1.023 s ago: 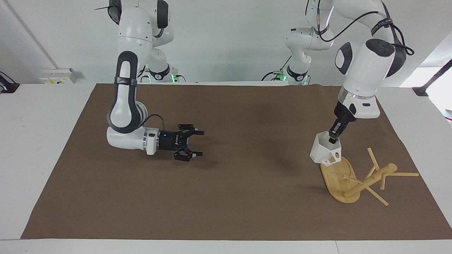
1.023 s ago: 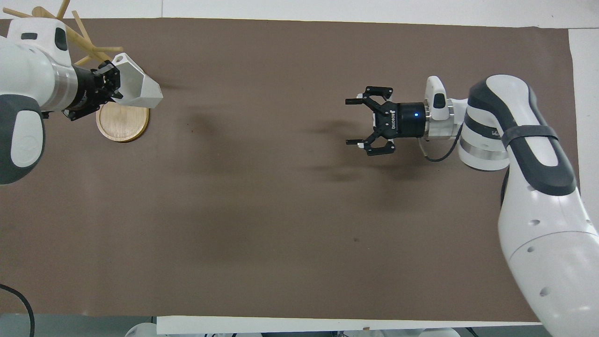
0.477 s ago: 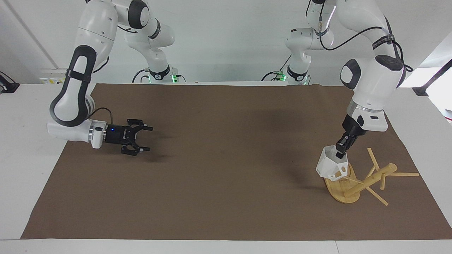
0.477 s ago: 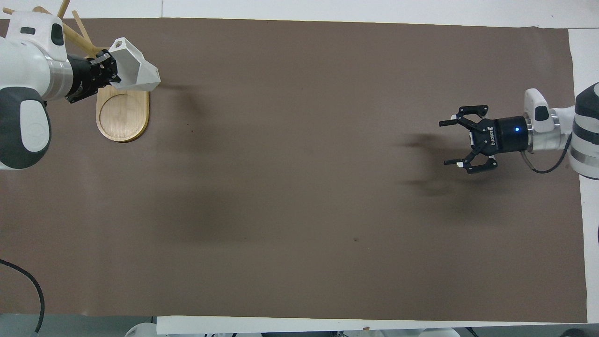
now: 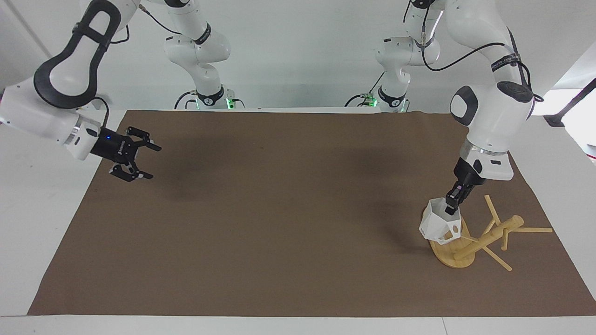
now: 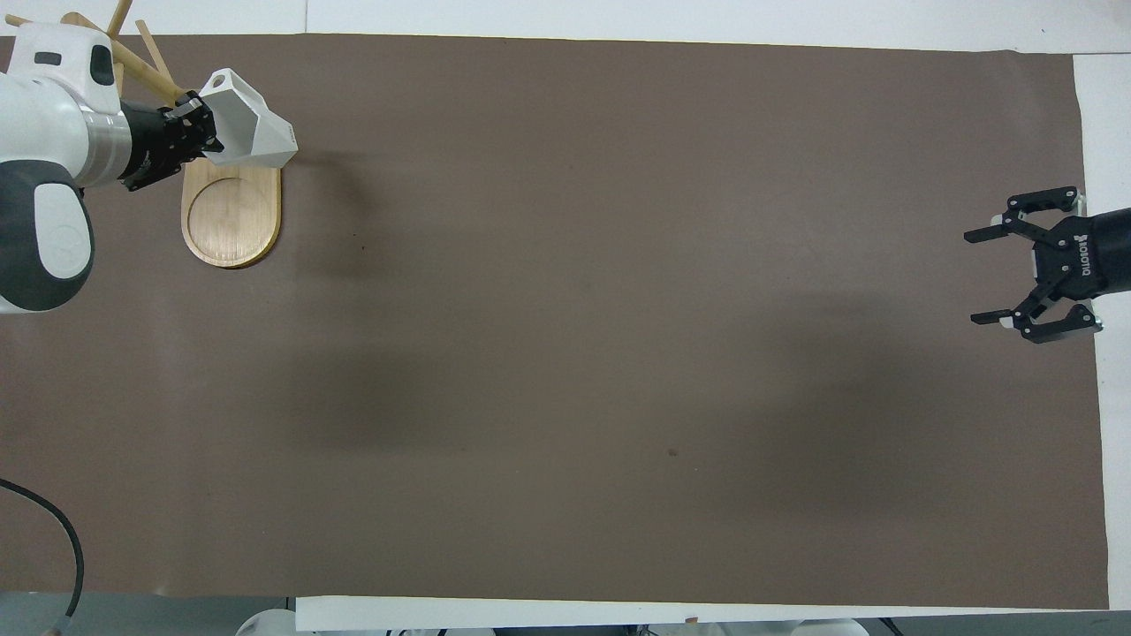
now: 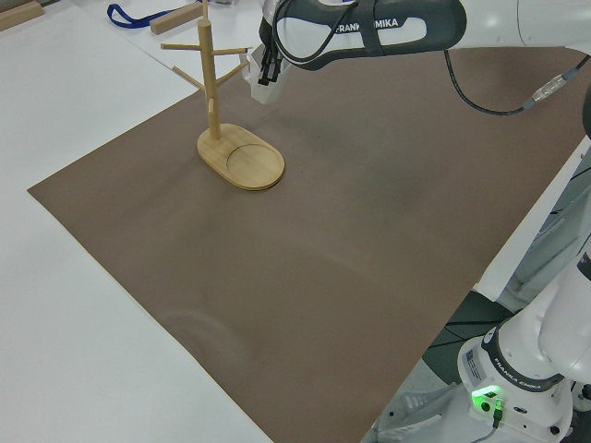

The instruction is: Hang cup on rack

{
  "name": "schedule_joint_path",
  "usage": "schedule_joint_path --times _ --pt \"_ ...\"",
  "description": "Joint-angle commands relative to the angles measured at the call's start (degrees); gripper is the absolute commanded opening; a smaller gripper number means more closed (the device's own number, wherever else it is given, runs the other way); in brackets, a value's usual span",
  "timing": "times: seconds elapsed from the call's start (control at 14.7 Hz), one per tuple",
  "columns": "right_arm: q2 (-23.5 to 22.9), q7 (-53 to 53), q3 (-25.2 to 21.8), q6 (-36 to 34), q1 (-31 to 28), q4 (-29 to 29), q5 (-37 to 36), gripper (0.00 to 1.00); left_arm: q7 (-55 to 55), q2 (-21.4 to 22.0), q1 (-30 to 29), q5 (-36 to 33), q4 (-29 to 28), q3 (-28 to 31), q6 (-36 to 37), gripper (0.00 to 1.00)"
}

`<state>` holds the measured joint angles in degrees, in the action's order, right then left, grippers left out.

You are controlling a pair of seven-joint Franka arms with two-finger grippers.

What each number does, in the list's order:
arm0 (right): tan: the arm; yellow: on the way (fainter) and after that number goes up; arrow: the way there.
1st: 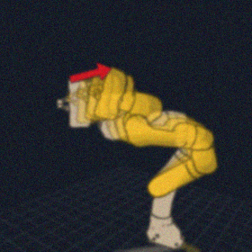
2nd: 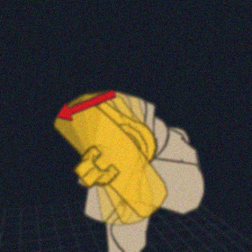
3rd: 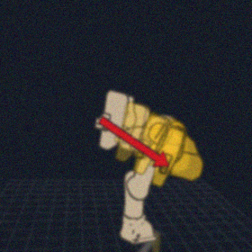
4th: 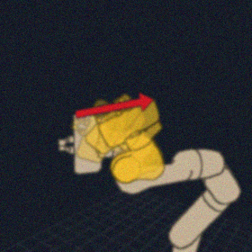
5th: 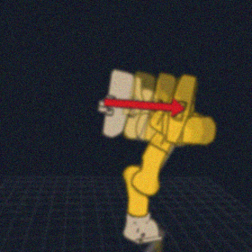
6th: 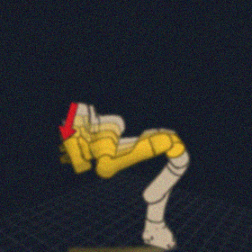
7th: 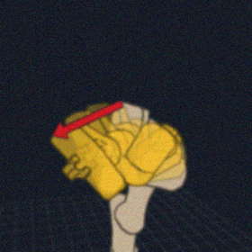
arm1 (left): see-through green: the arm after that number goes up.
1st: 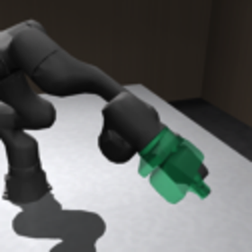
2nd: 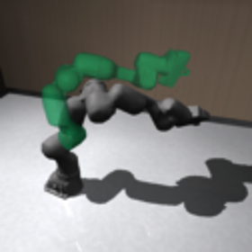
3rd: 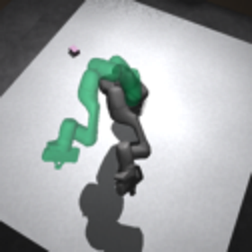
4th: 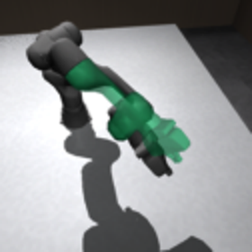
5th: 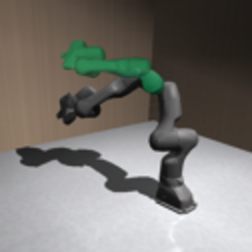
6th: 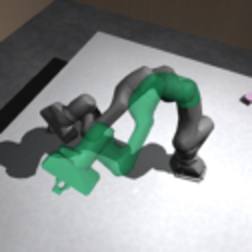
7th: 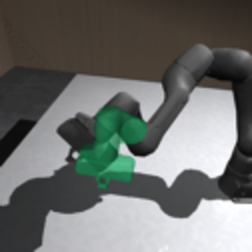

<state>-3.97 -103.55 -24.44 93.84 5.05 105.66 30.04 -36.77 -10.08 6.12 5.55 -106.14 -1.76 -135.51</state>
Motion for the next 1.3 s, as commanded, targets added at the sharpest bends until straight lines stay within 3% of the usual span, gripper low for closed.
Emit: schedule_joint_path --times 0.0,0.27,0.34,0.41,0.48,0.75,1.02,1.09,1.23 --pt "4.5 17.5 6.0 3.4 0.6 0.6 -10.1 0.99 2.4 0.2 -1.3 1.6 -0.3 -0.3 -1.6 0.0" --pt "6.9 39.9 14.0 1.1 0.5 -2.2 -20.2 0.99 2.8 -0.7 -2.3 2.4 -0.2 -0.3 -2.7 0.02" --pt "6.8 46.7 14.3 -0.4 0.5 -3.3 -22.1 0.99 4.1 -0.7 -2.9 2.9 -0.2 -0.3 -2.7 0.18" --pt "6.4 53.1 14.4 -2.2 0.7 -4.7 -23.6 0.99 5.2 -0.7 -2.9 3.7 -0.1 -0.3 -2.7 0.49" --pt "6.0 59.5 14.5 -4.3 1.4 -6.2 -25.5 0.99 5.6 -0.7 -2.9 4.4 0.0 -0.3 -2.5 0.68" --pt "5.7 87.6 15.1 -8.9 1.8 -7.5 -28.8 0.99 4.6 -1.2 -2.3 4.7 3.5 -0.3 0.3 0.69" --pt "6.0 105.8 15.4 -12.5 1.9 -9.0 -31.8 0.99 3.1 0.1 -2.1 4.5 12.4 -0.1 17.6 0.7" --pt "6.1 108.8 15.5 -12.5 2.0 -9.3 -31.9 0.99 3.6 1.2 -2.1 2.7 13.4 0.0 22.0 0.75" --pt "6.4 110.3 15.7 -11.7 1.8 -8.1 -32.1 0.99 3.9 3.1 -2.0 -3.6 14.6 -0.5 29.2 0.99"
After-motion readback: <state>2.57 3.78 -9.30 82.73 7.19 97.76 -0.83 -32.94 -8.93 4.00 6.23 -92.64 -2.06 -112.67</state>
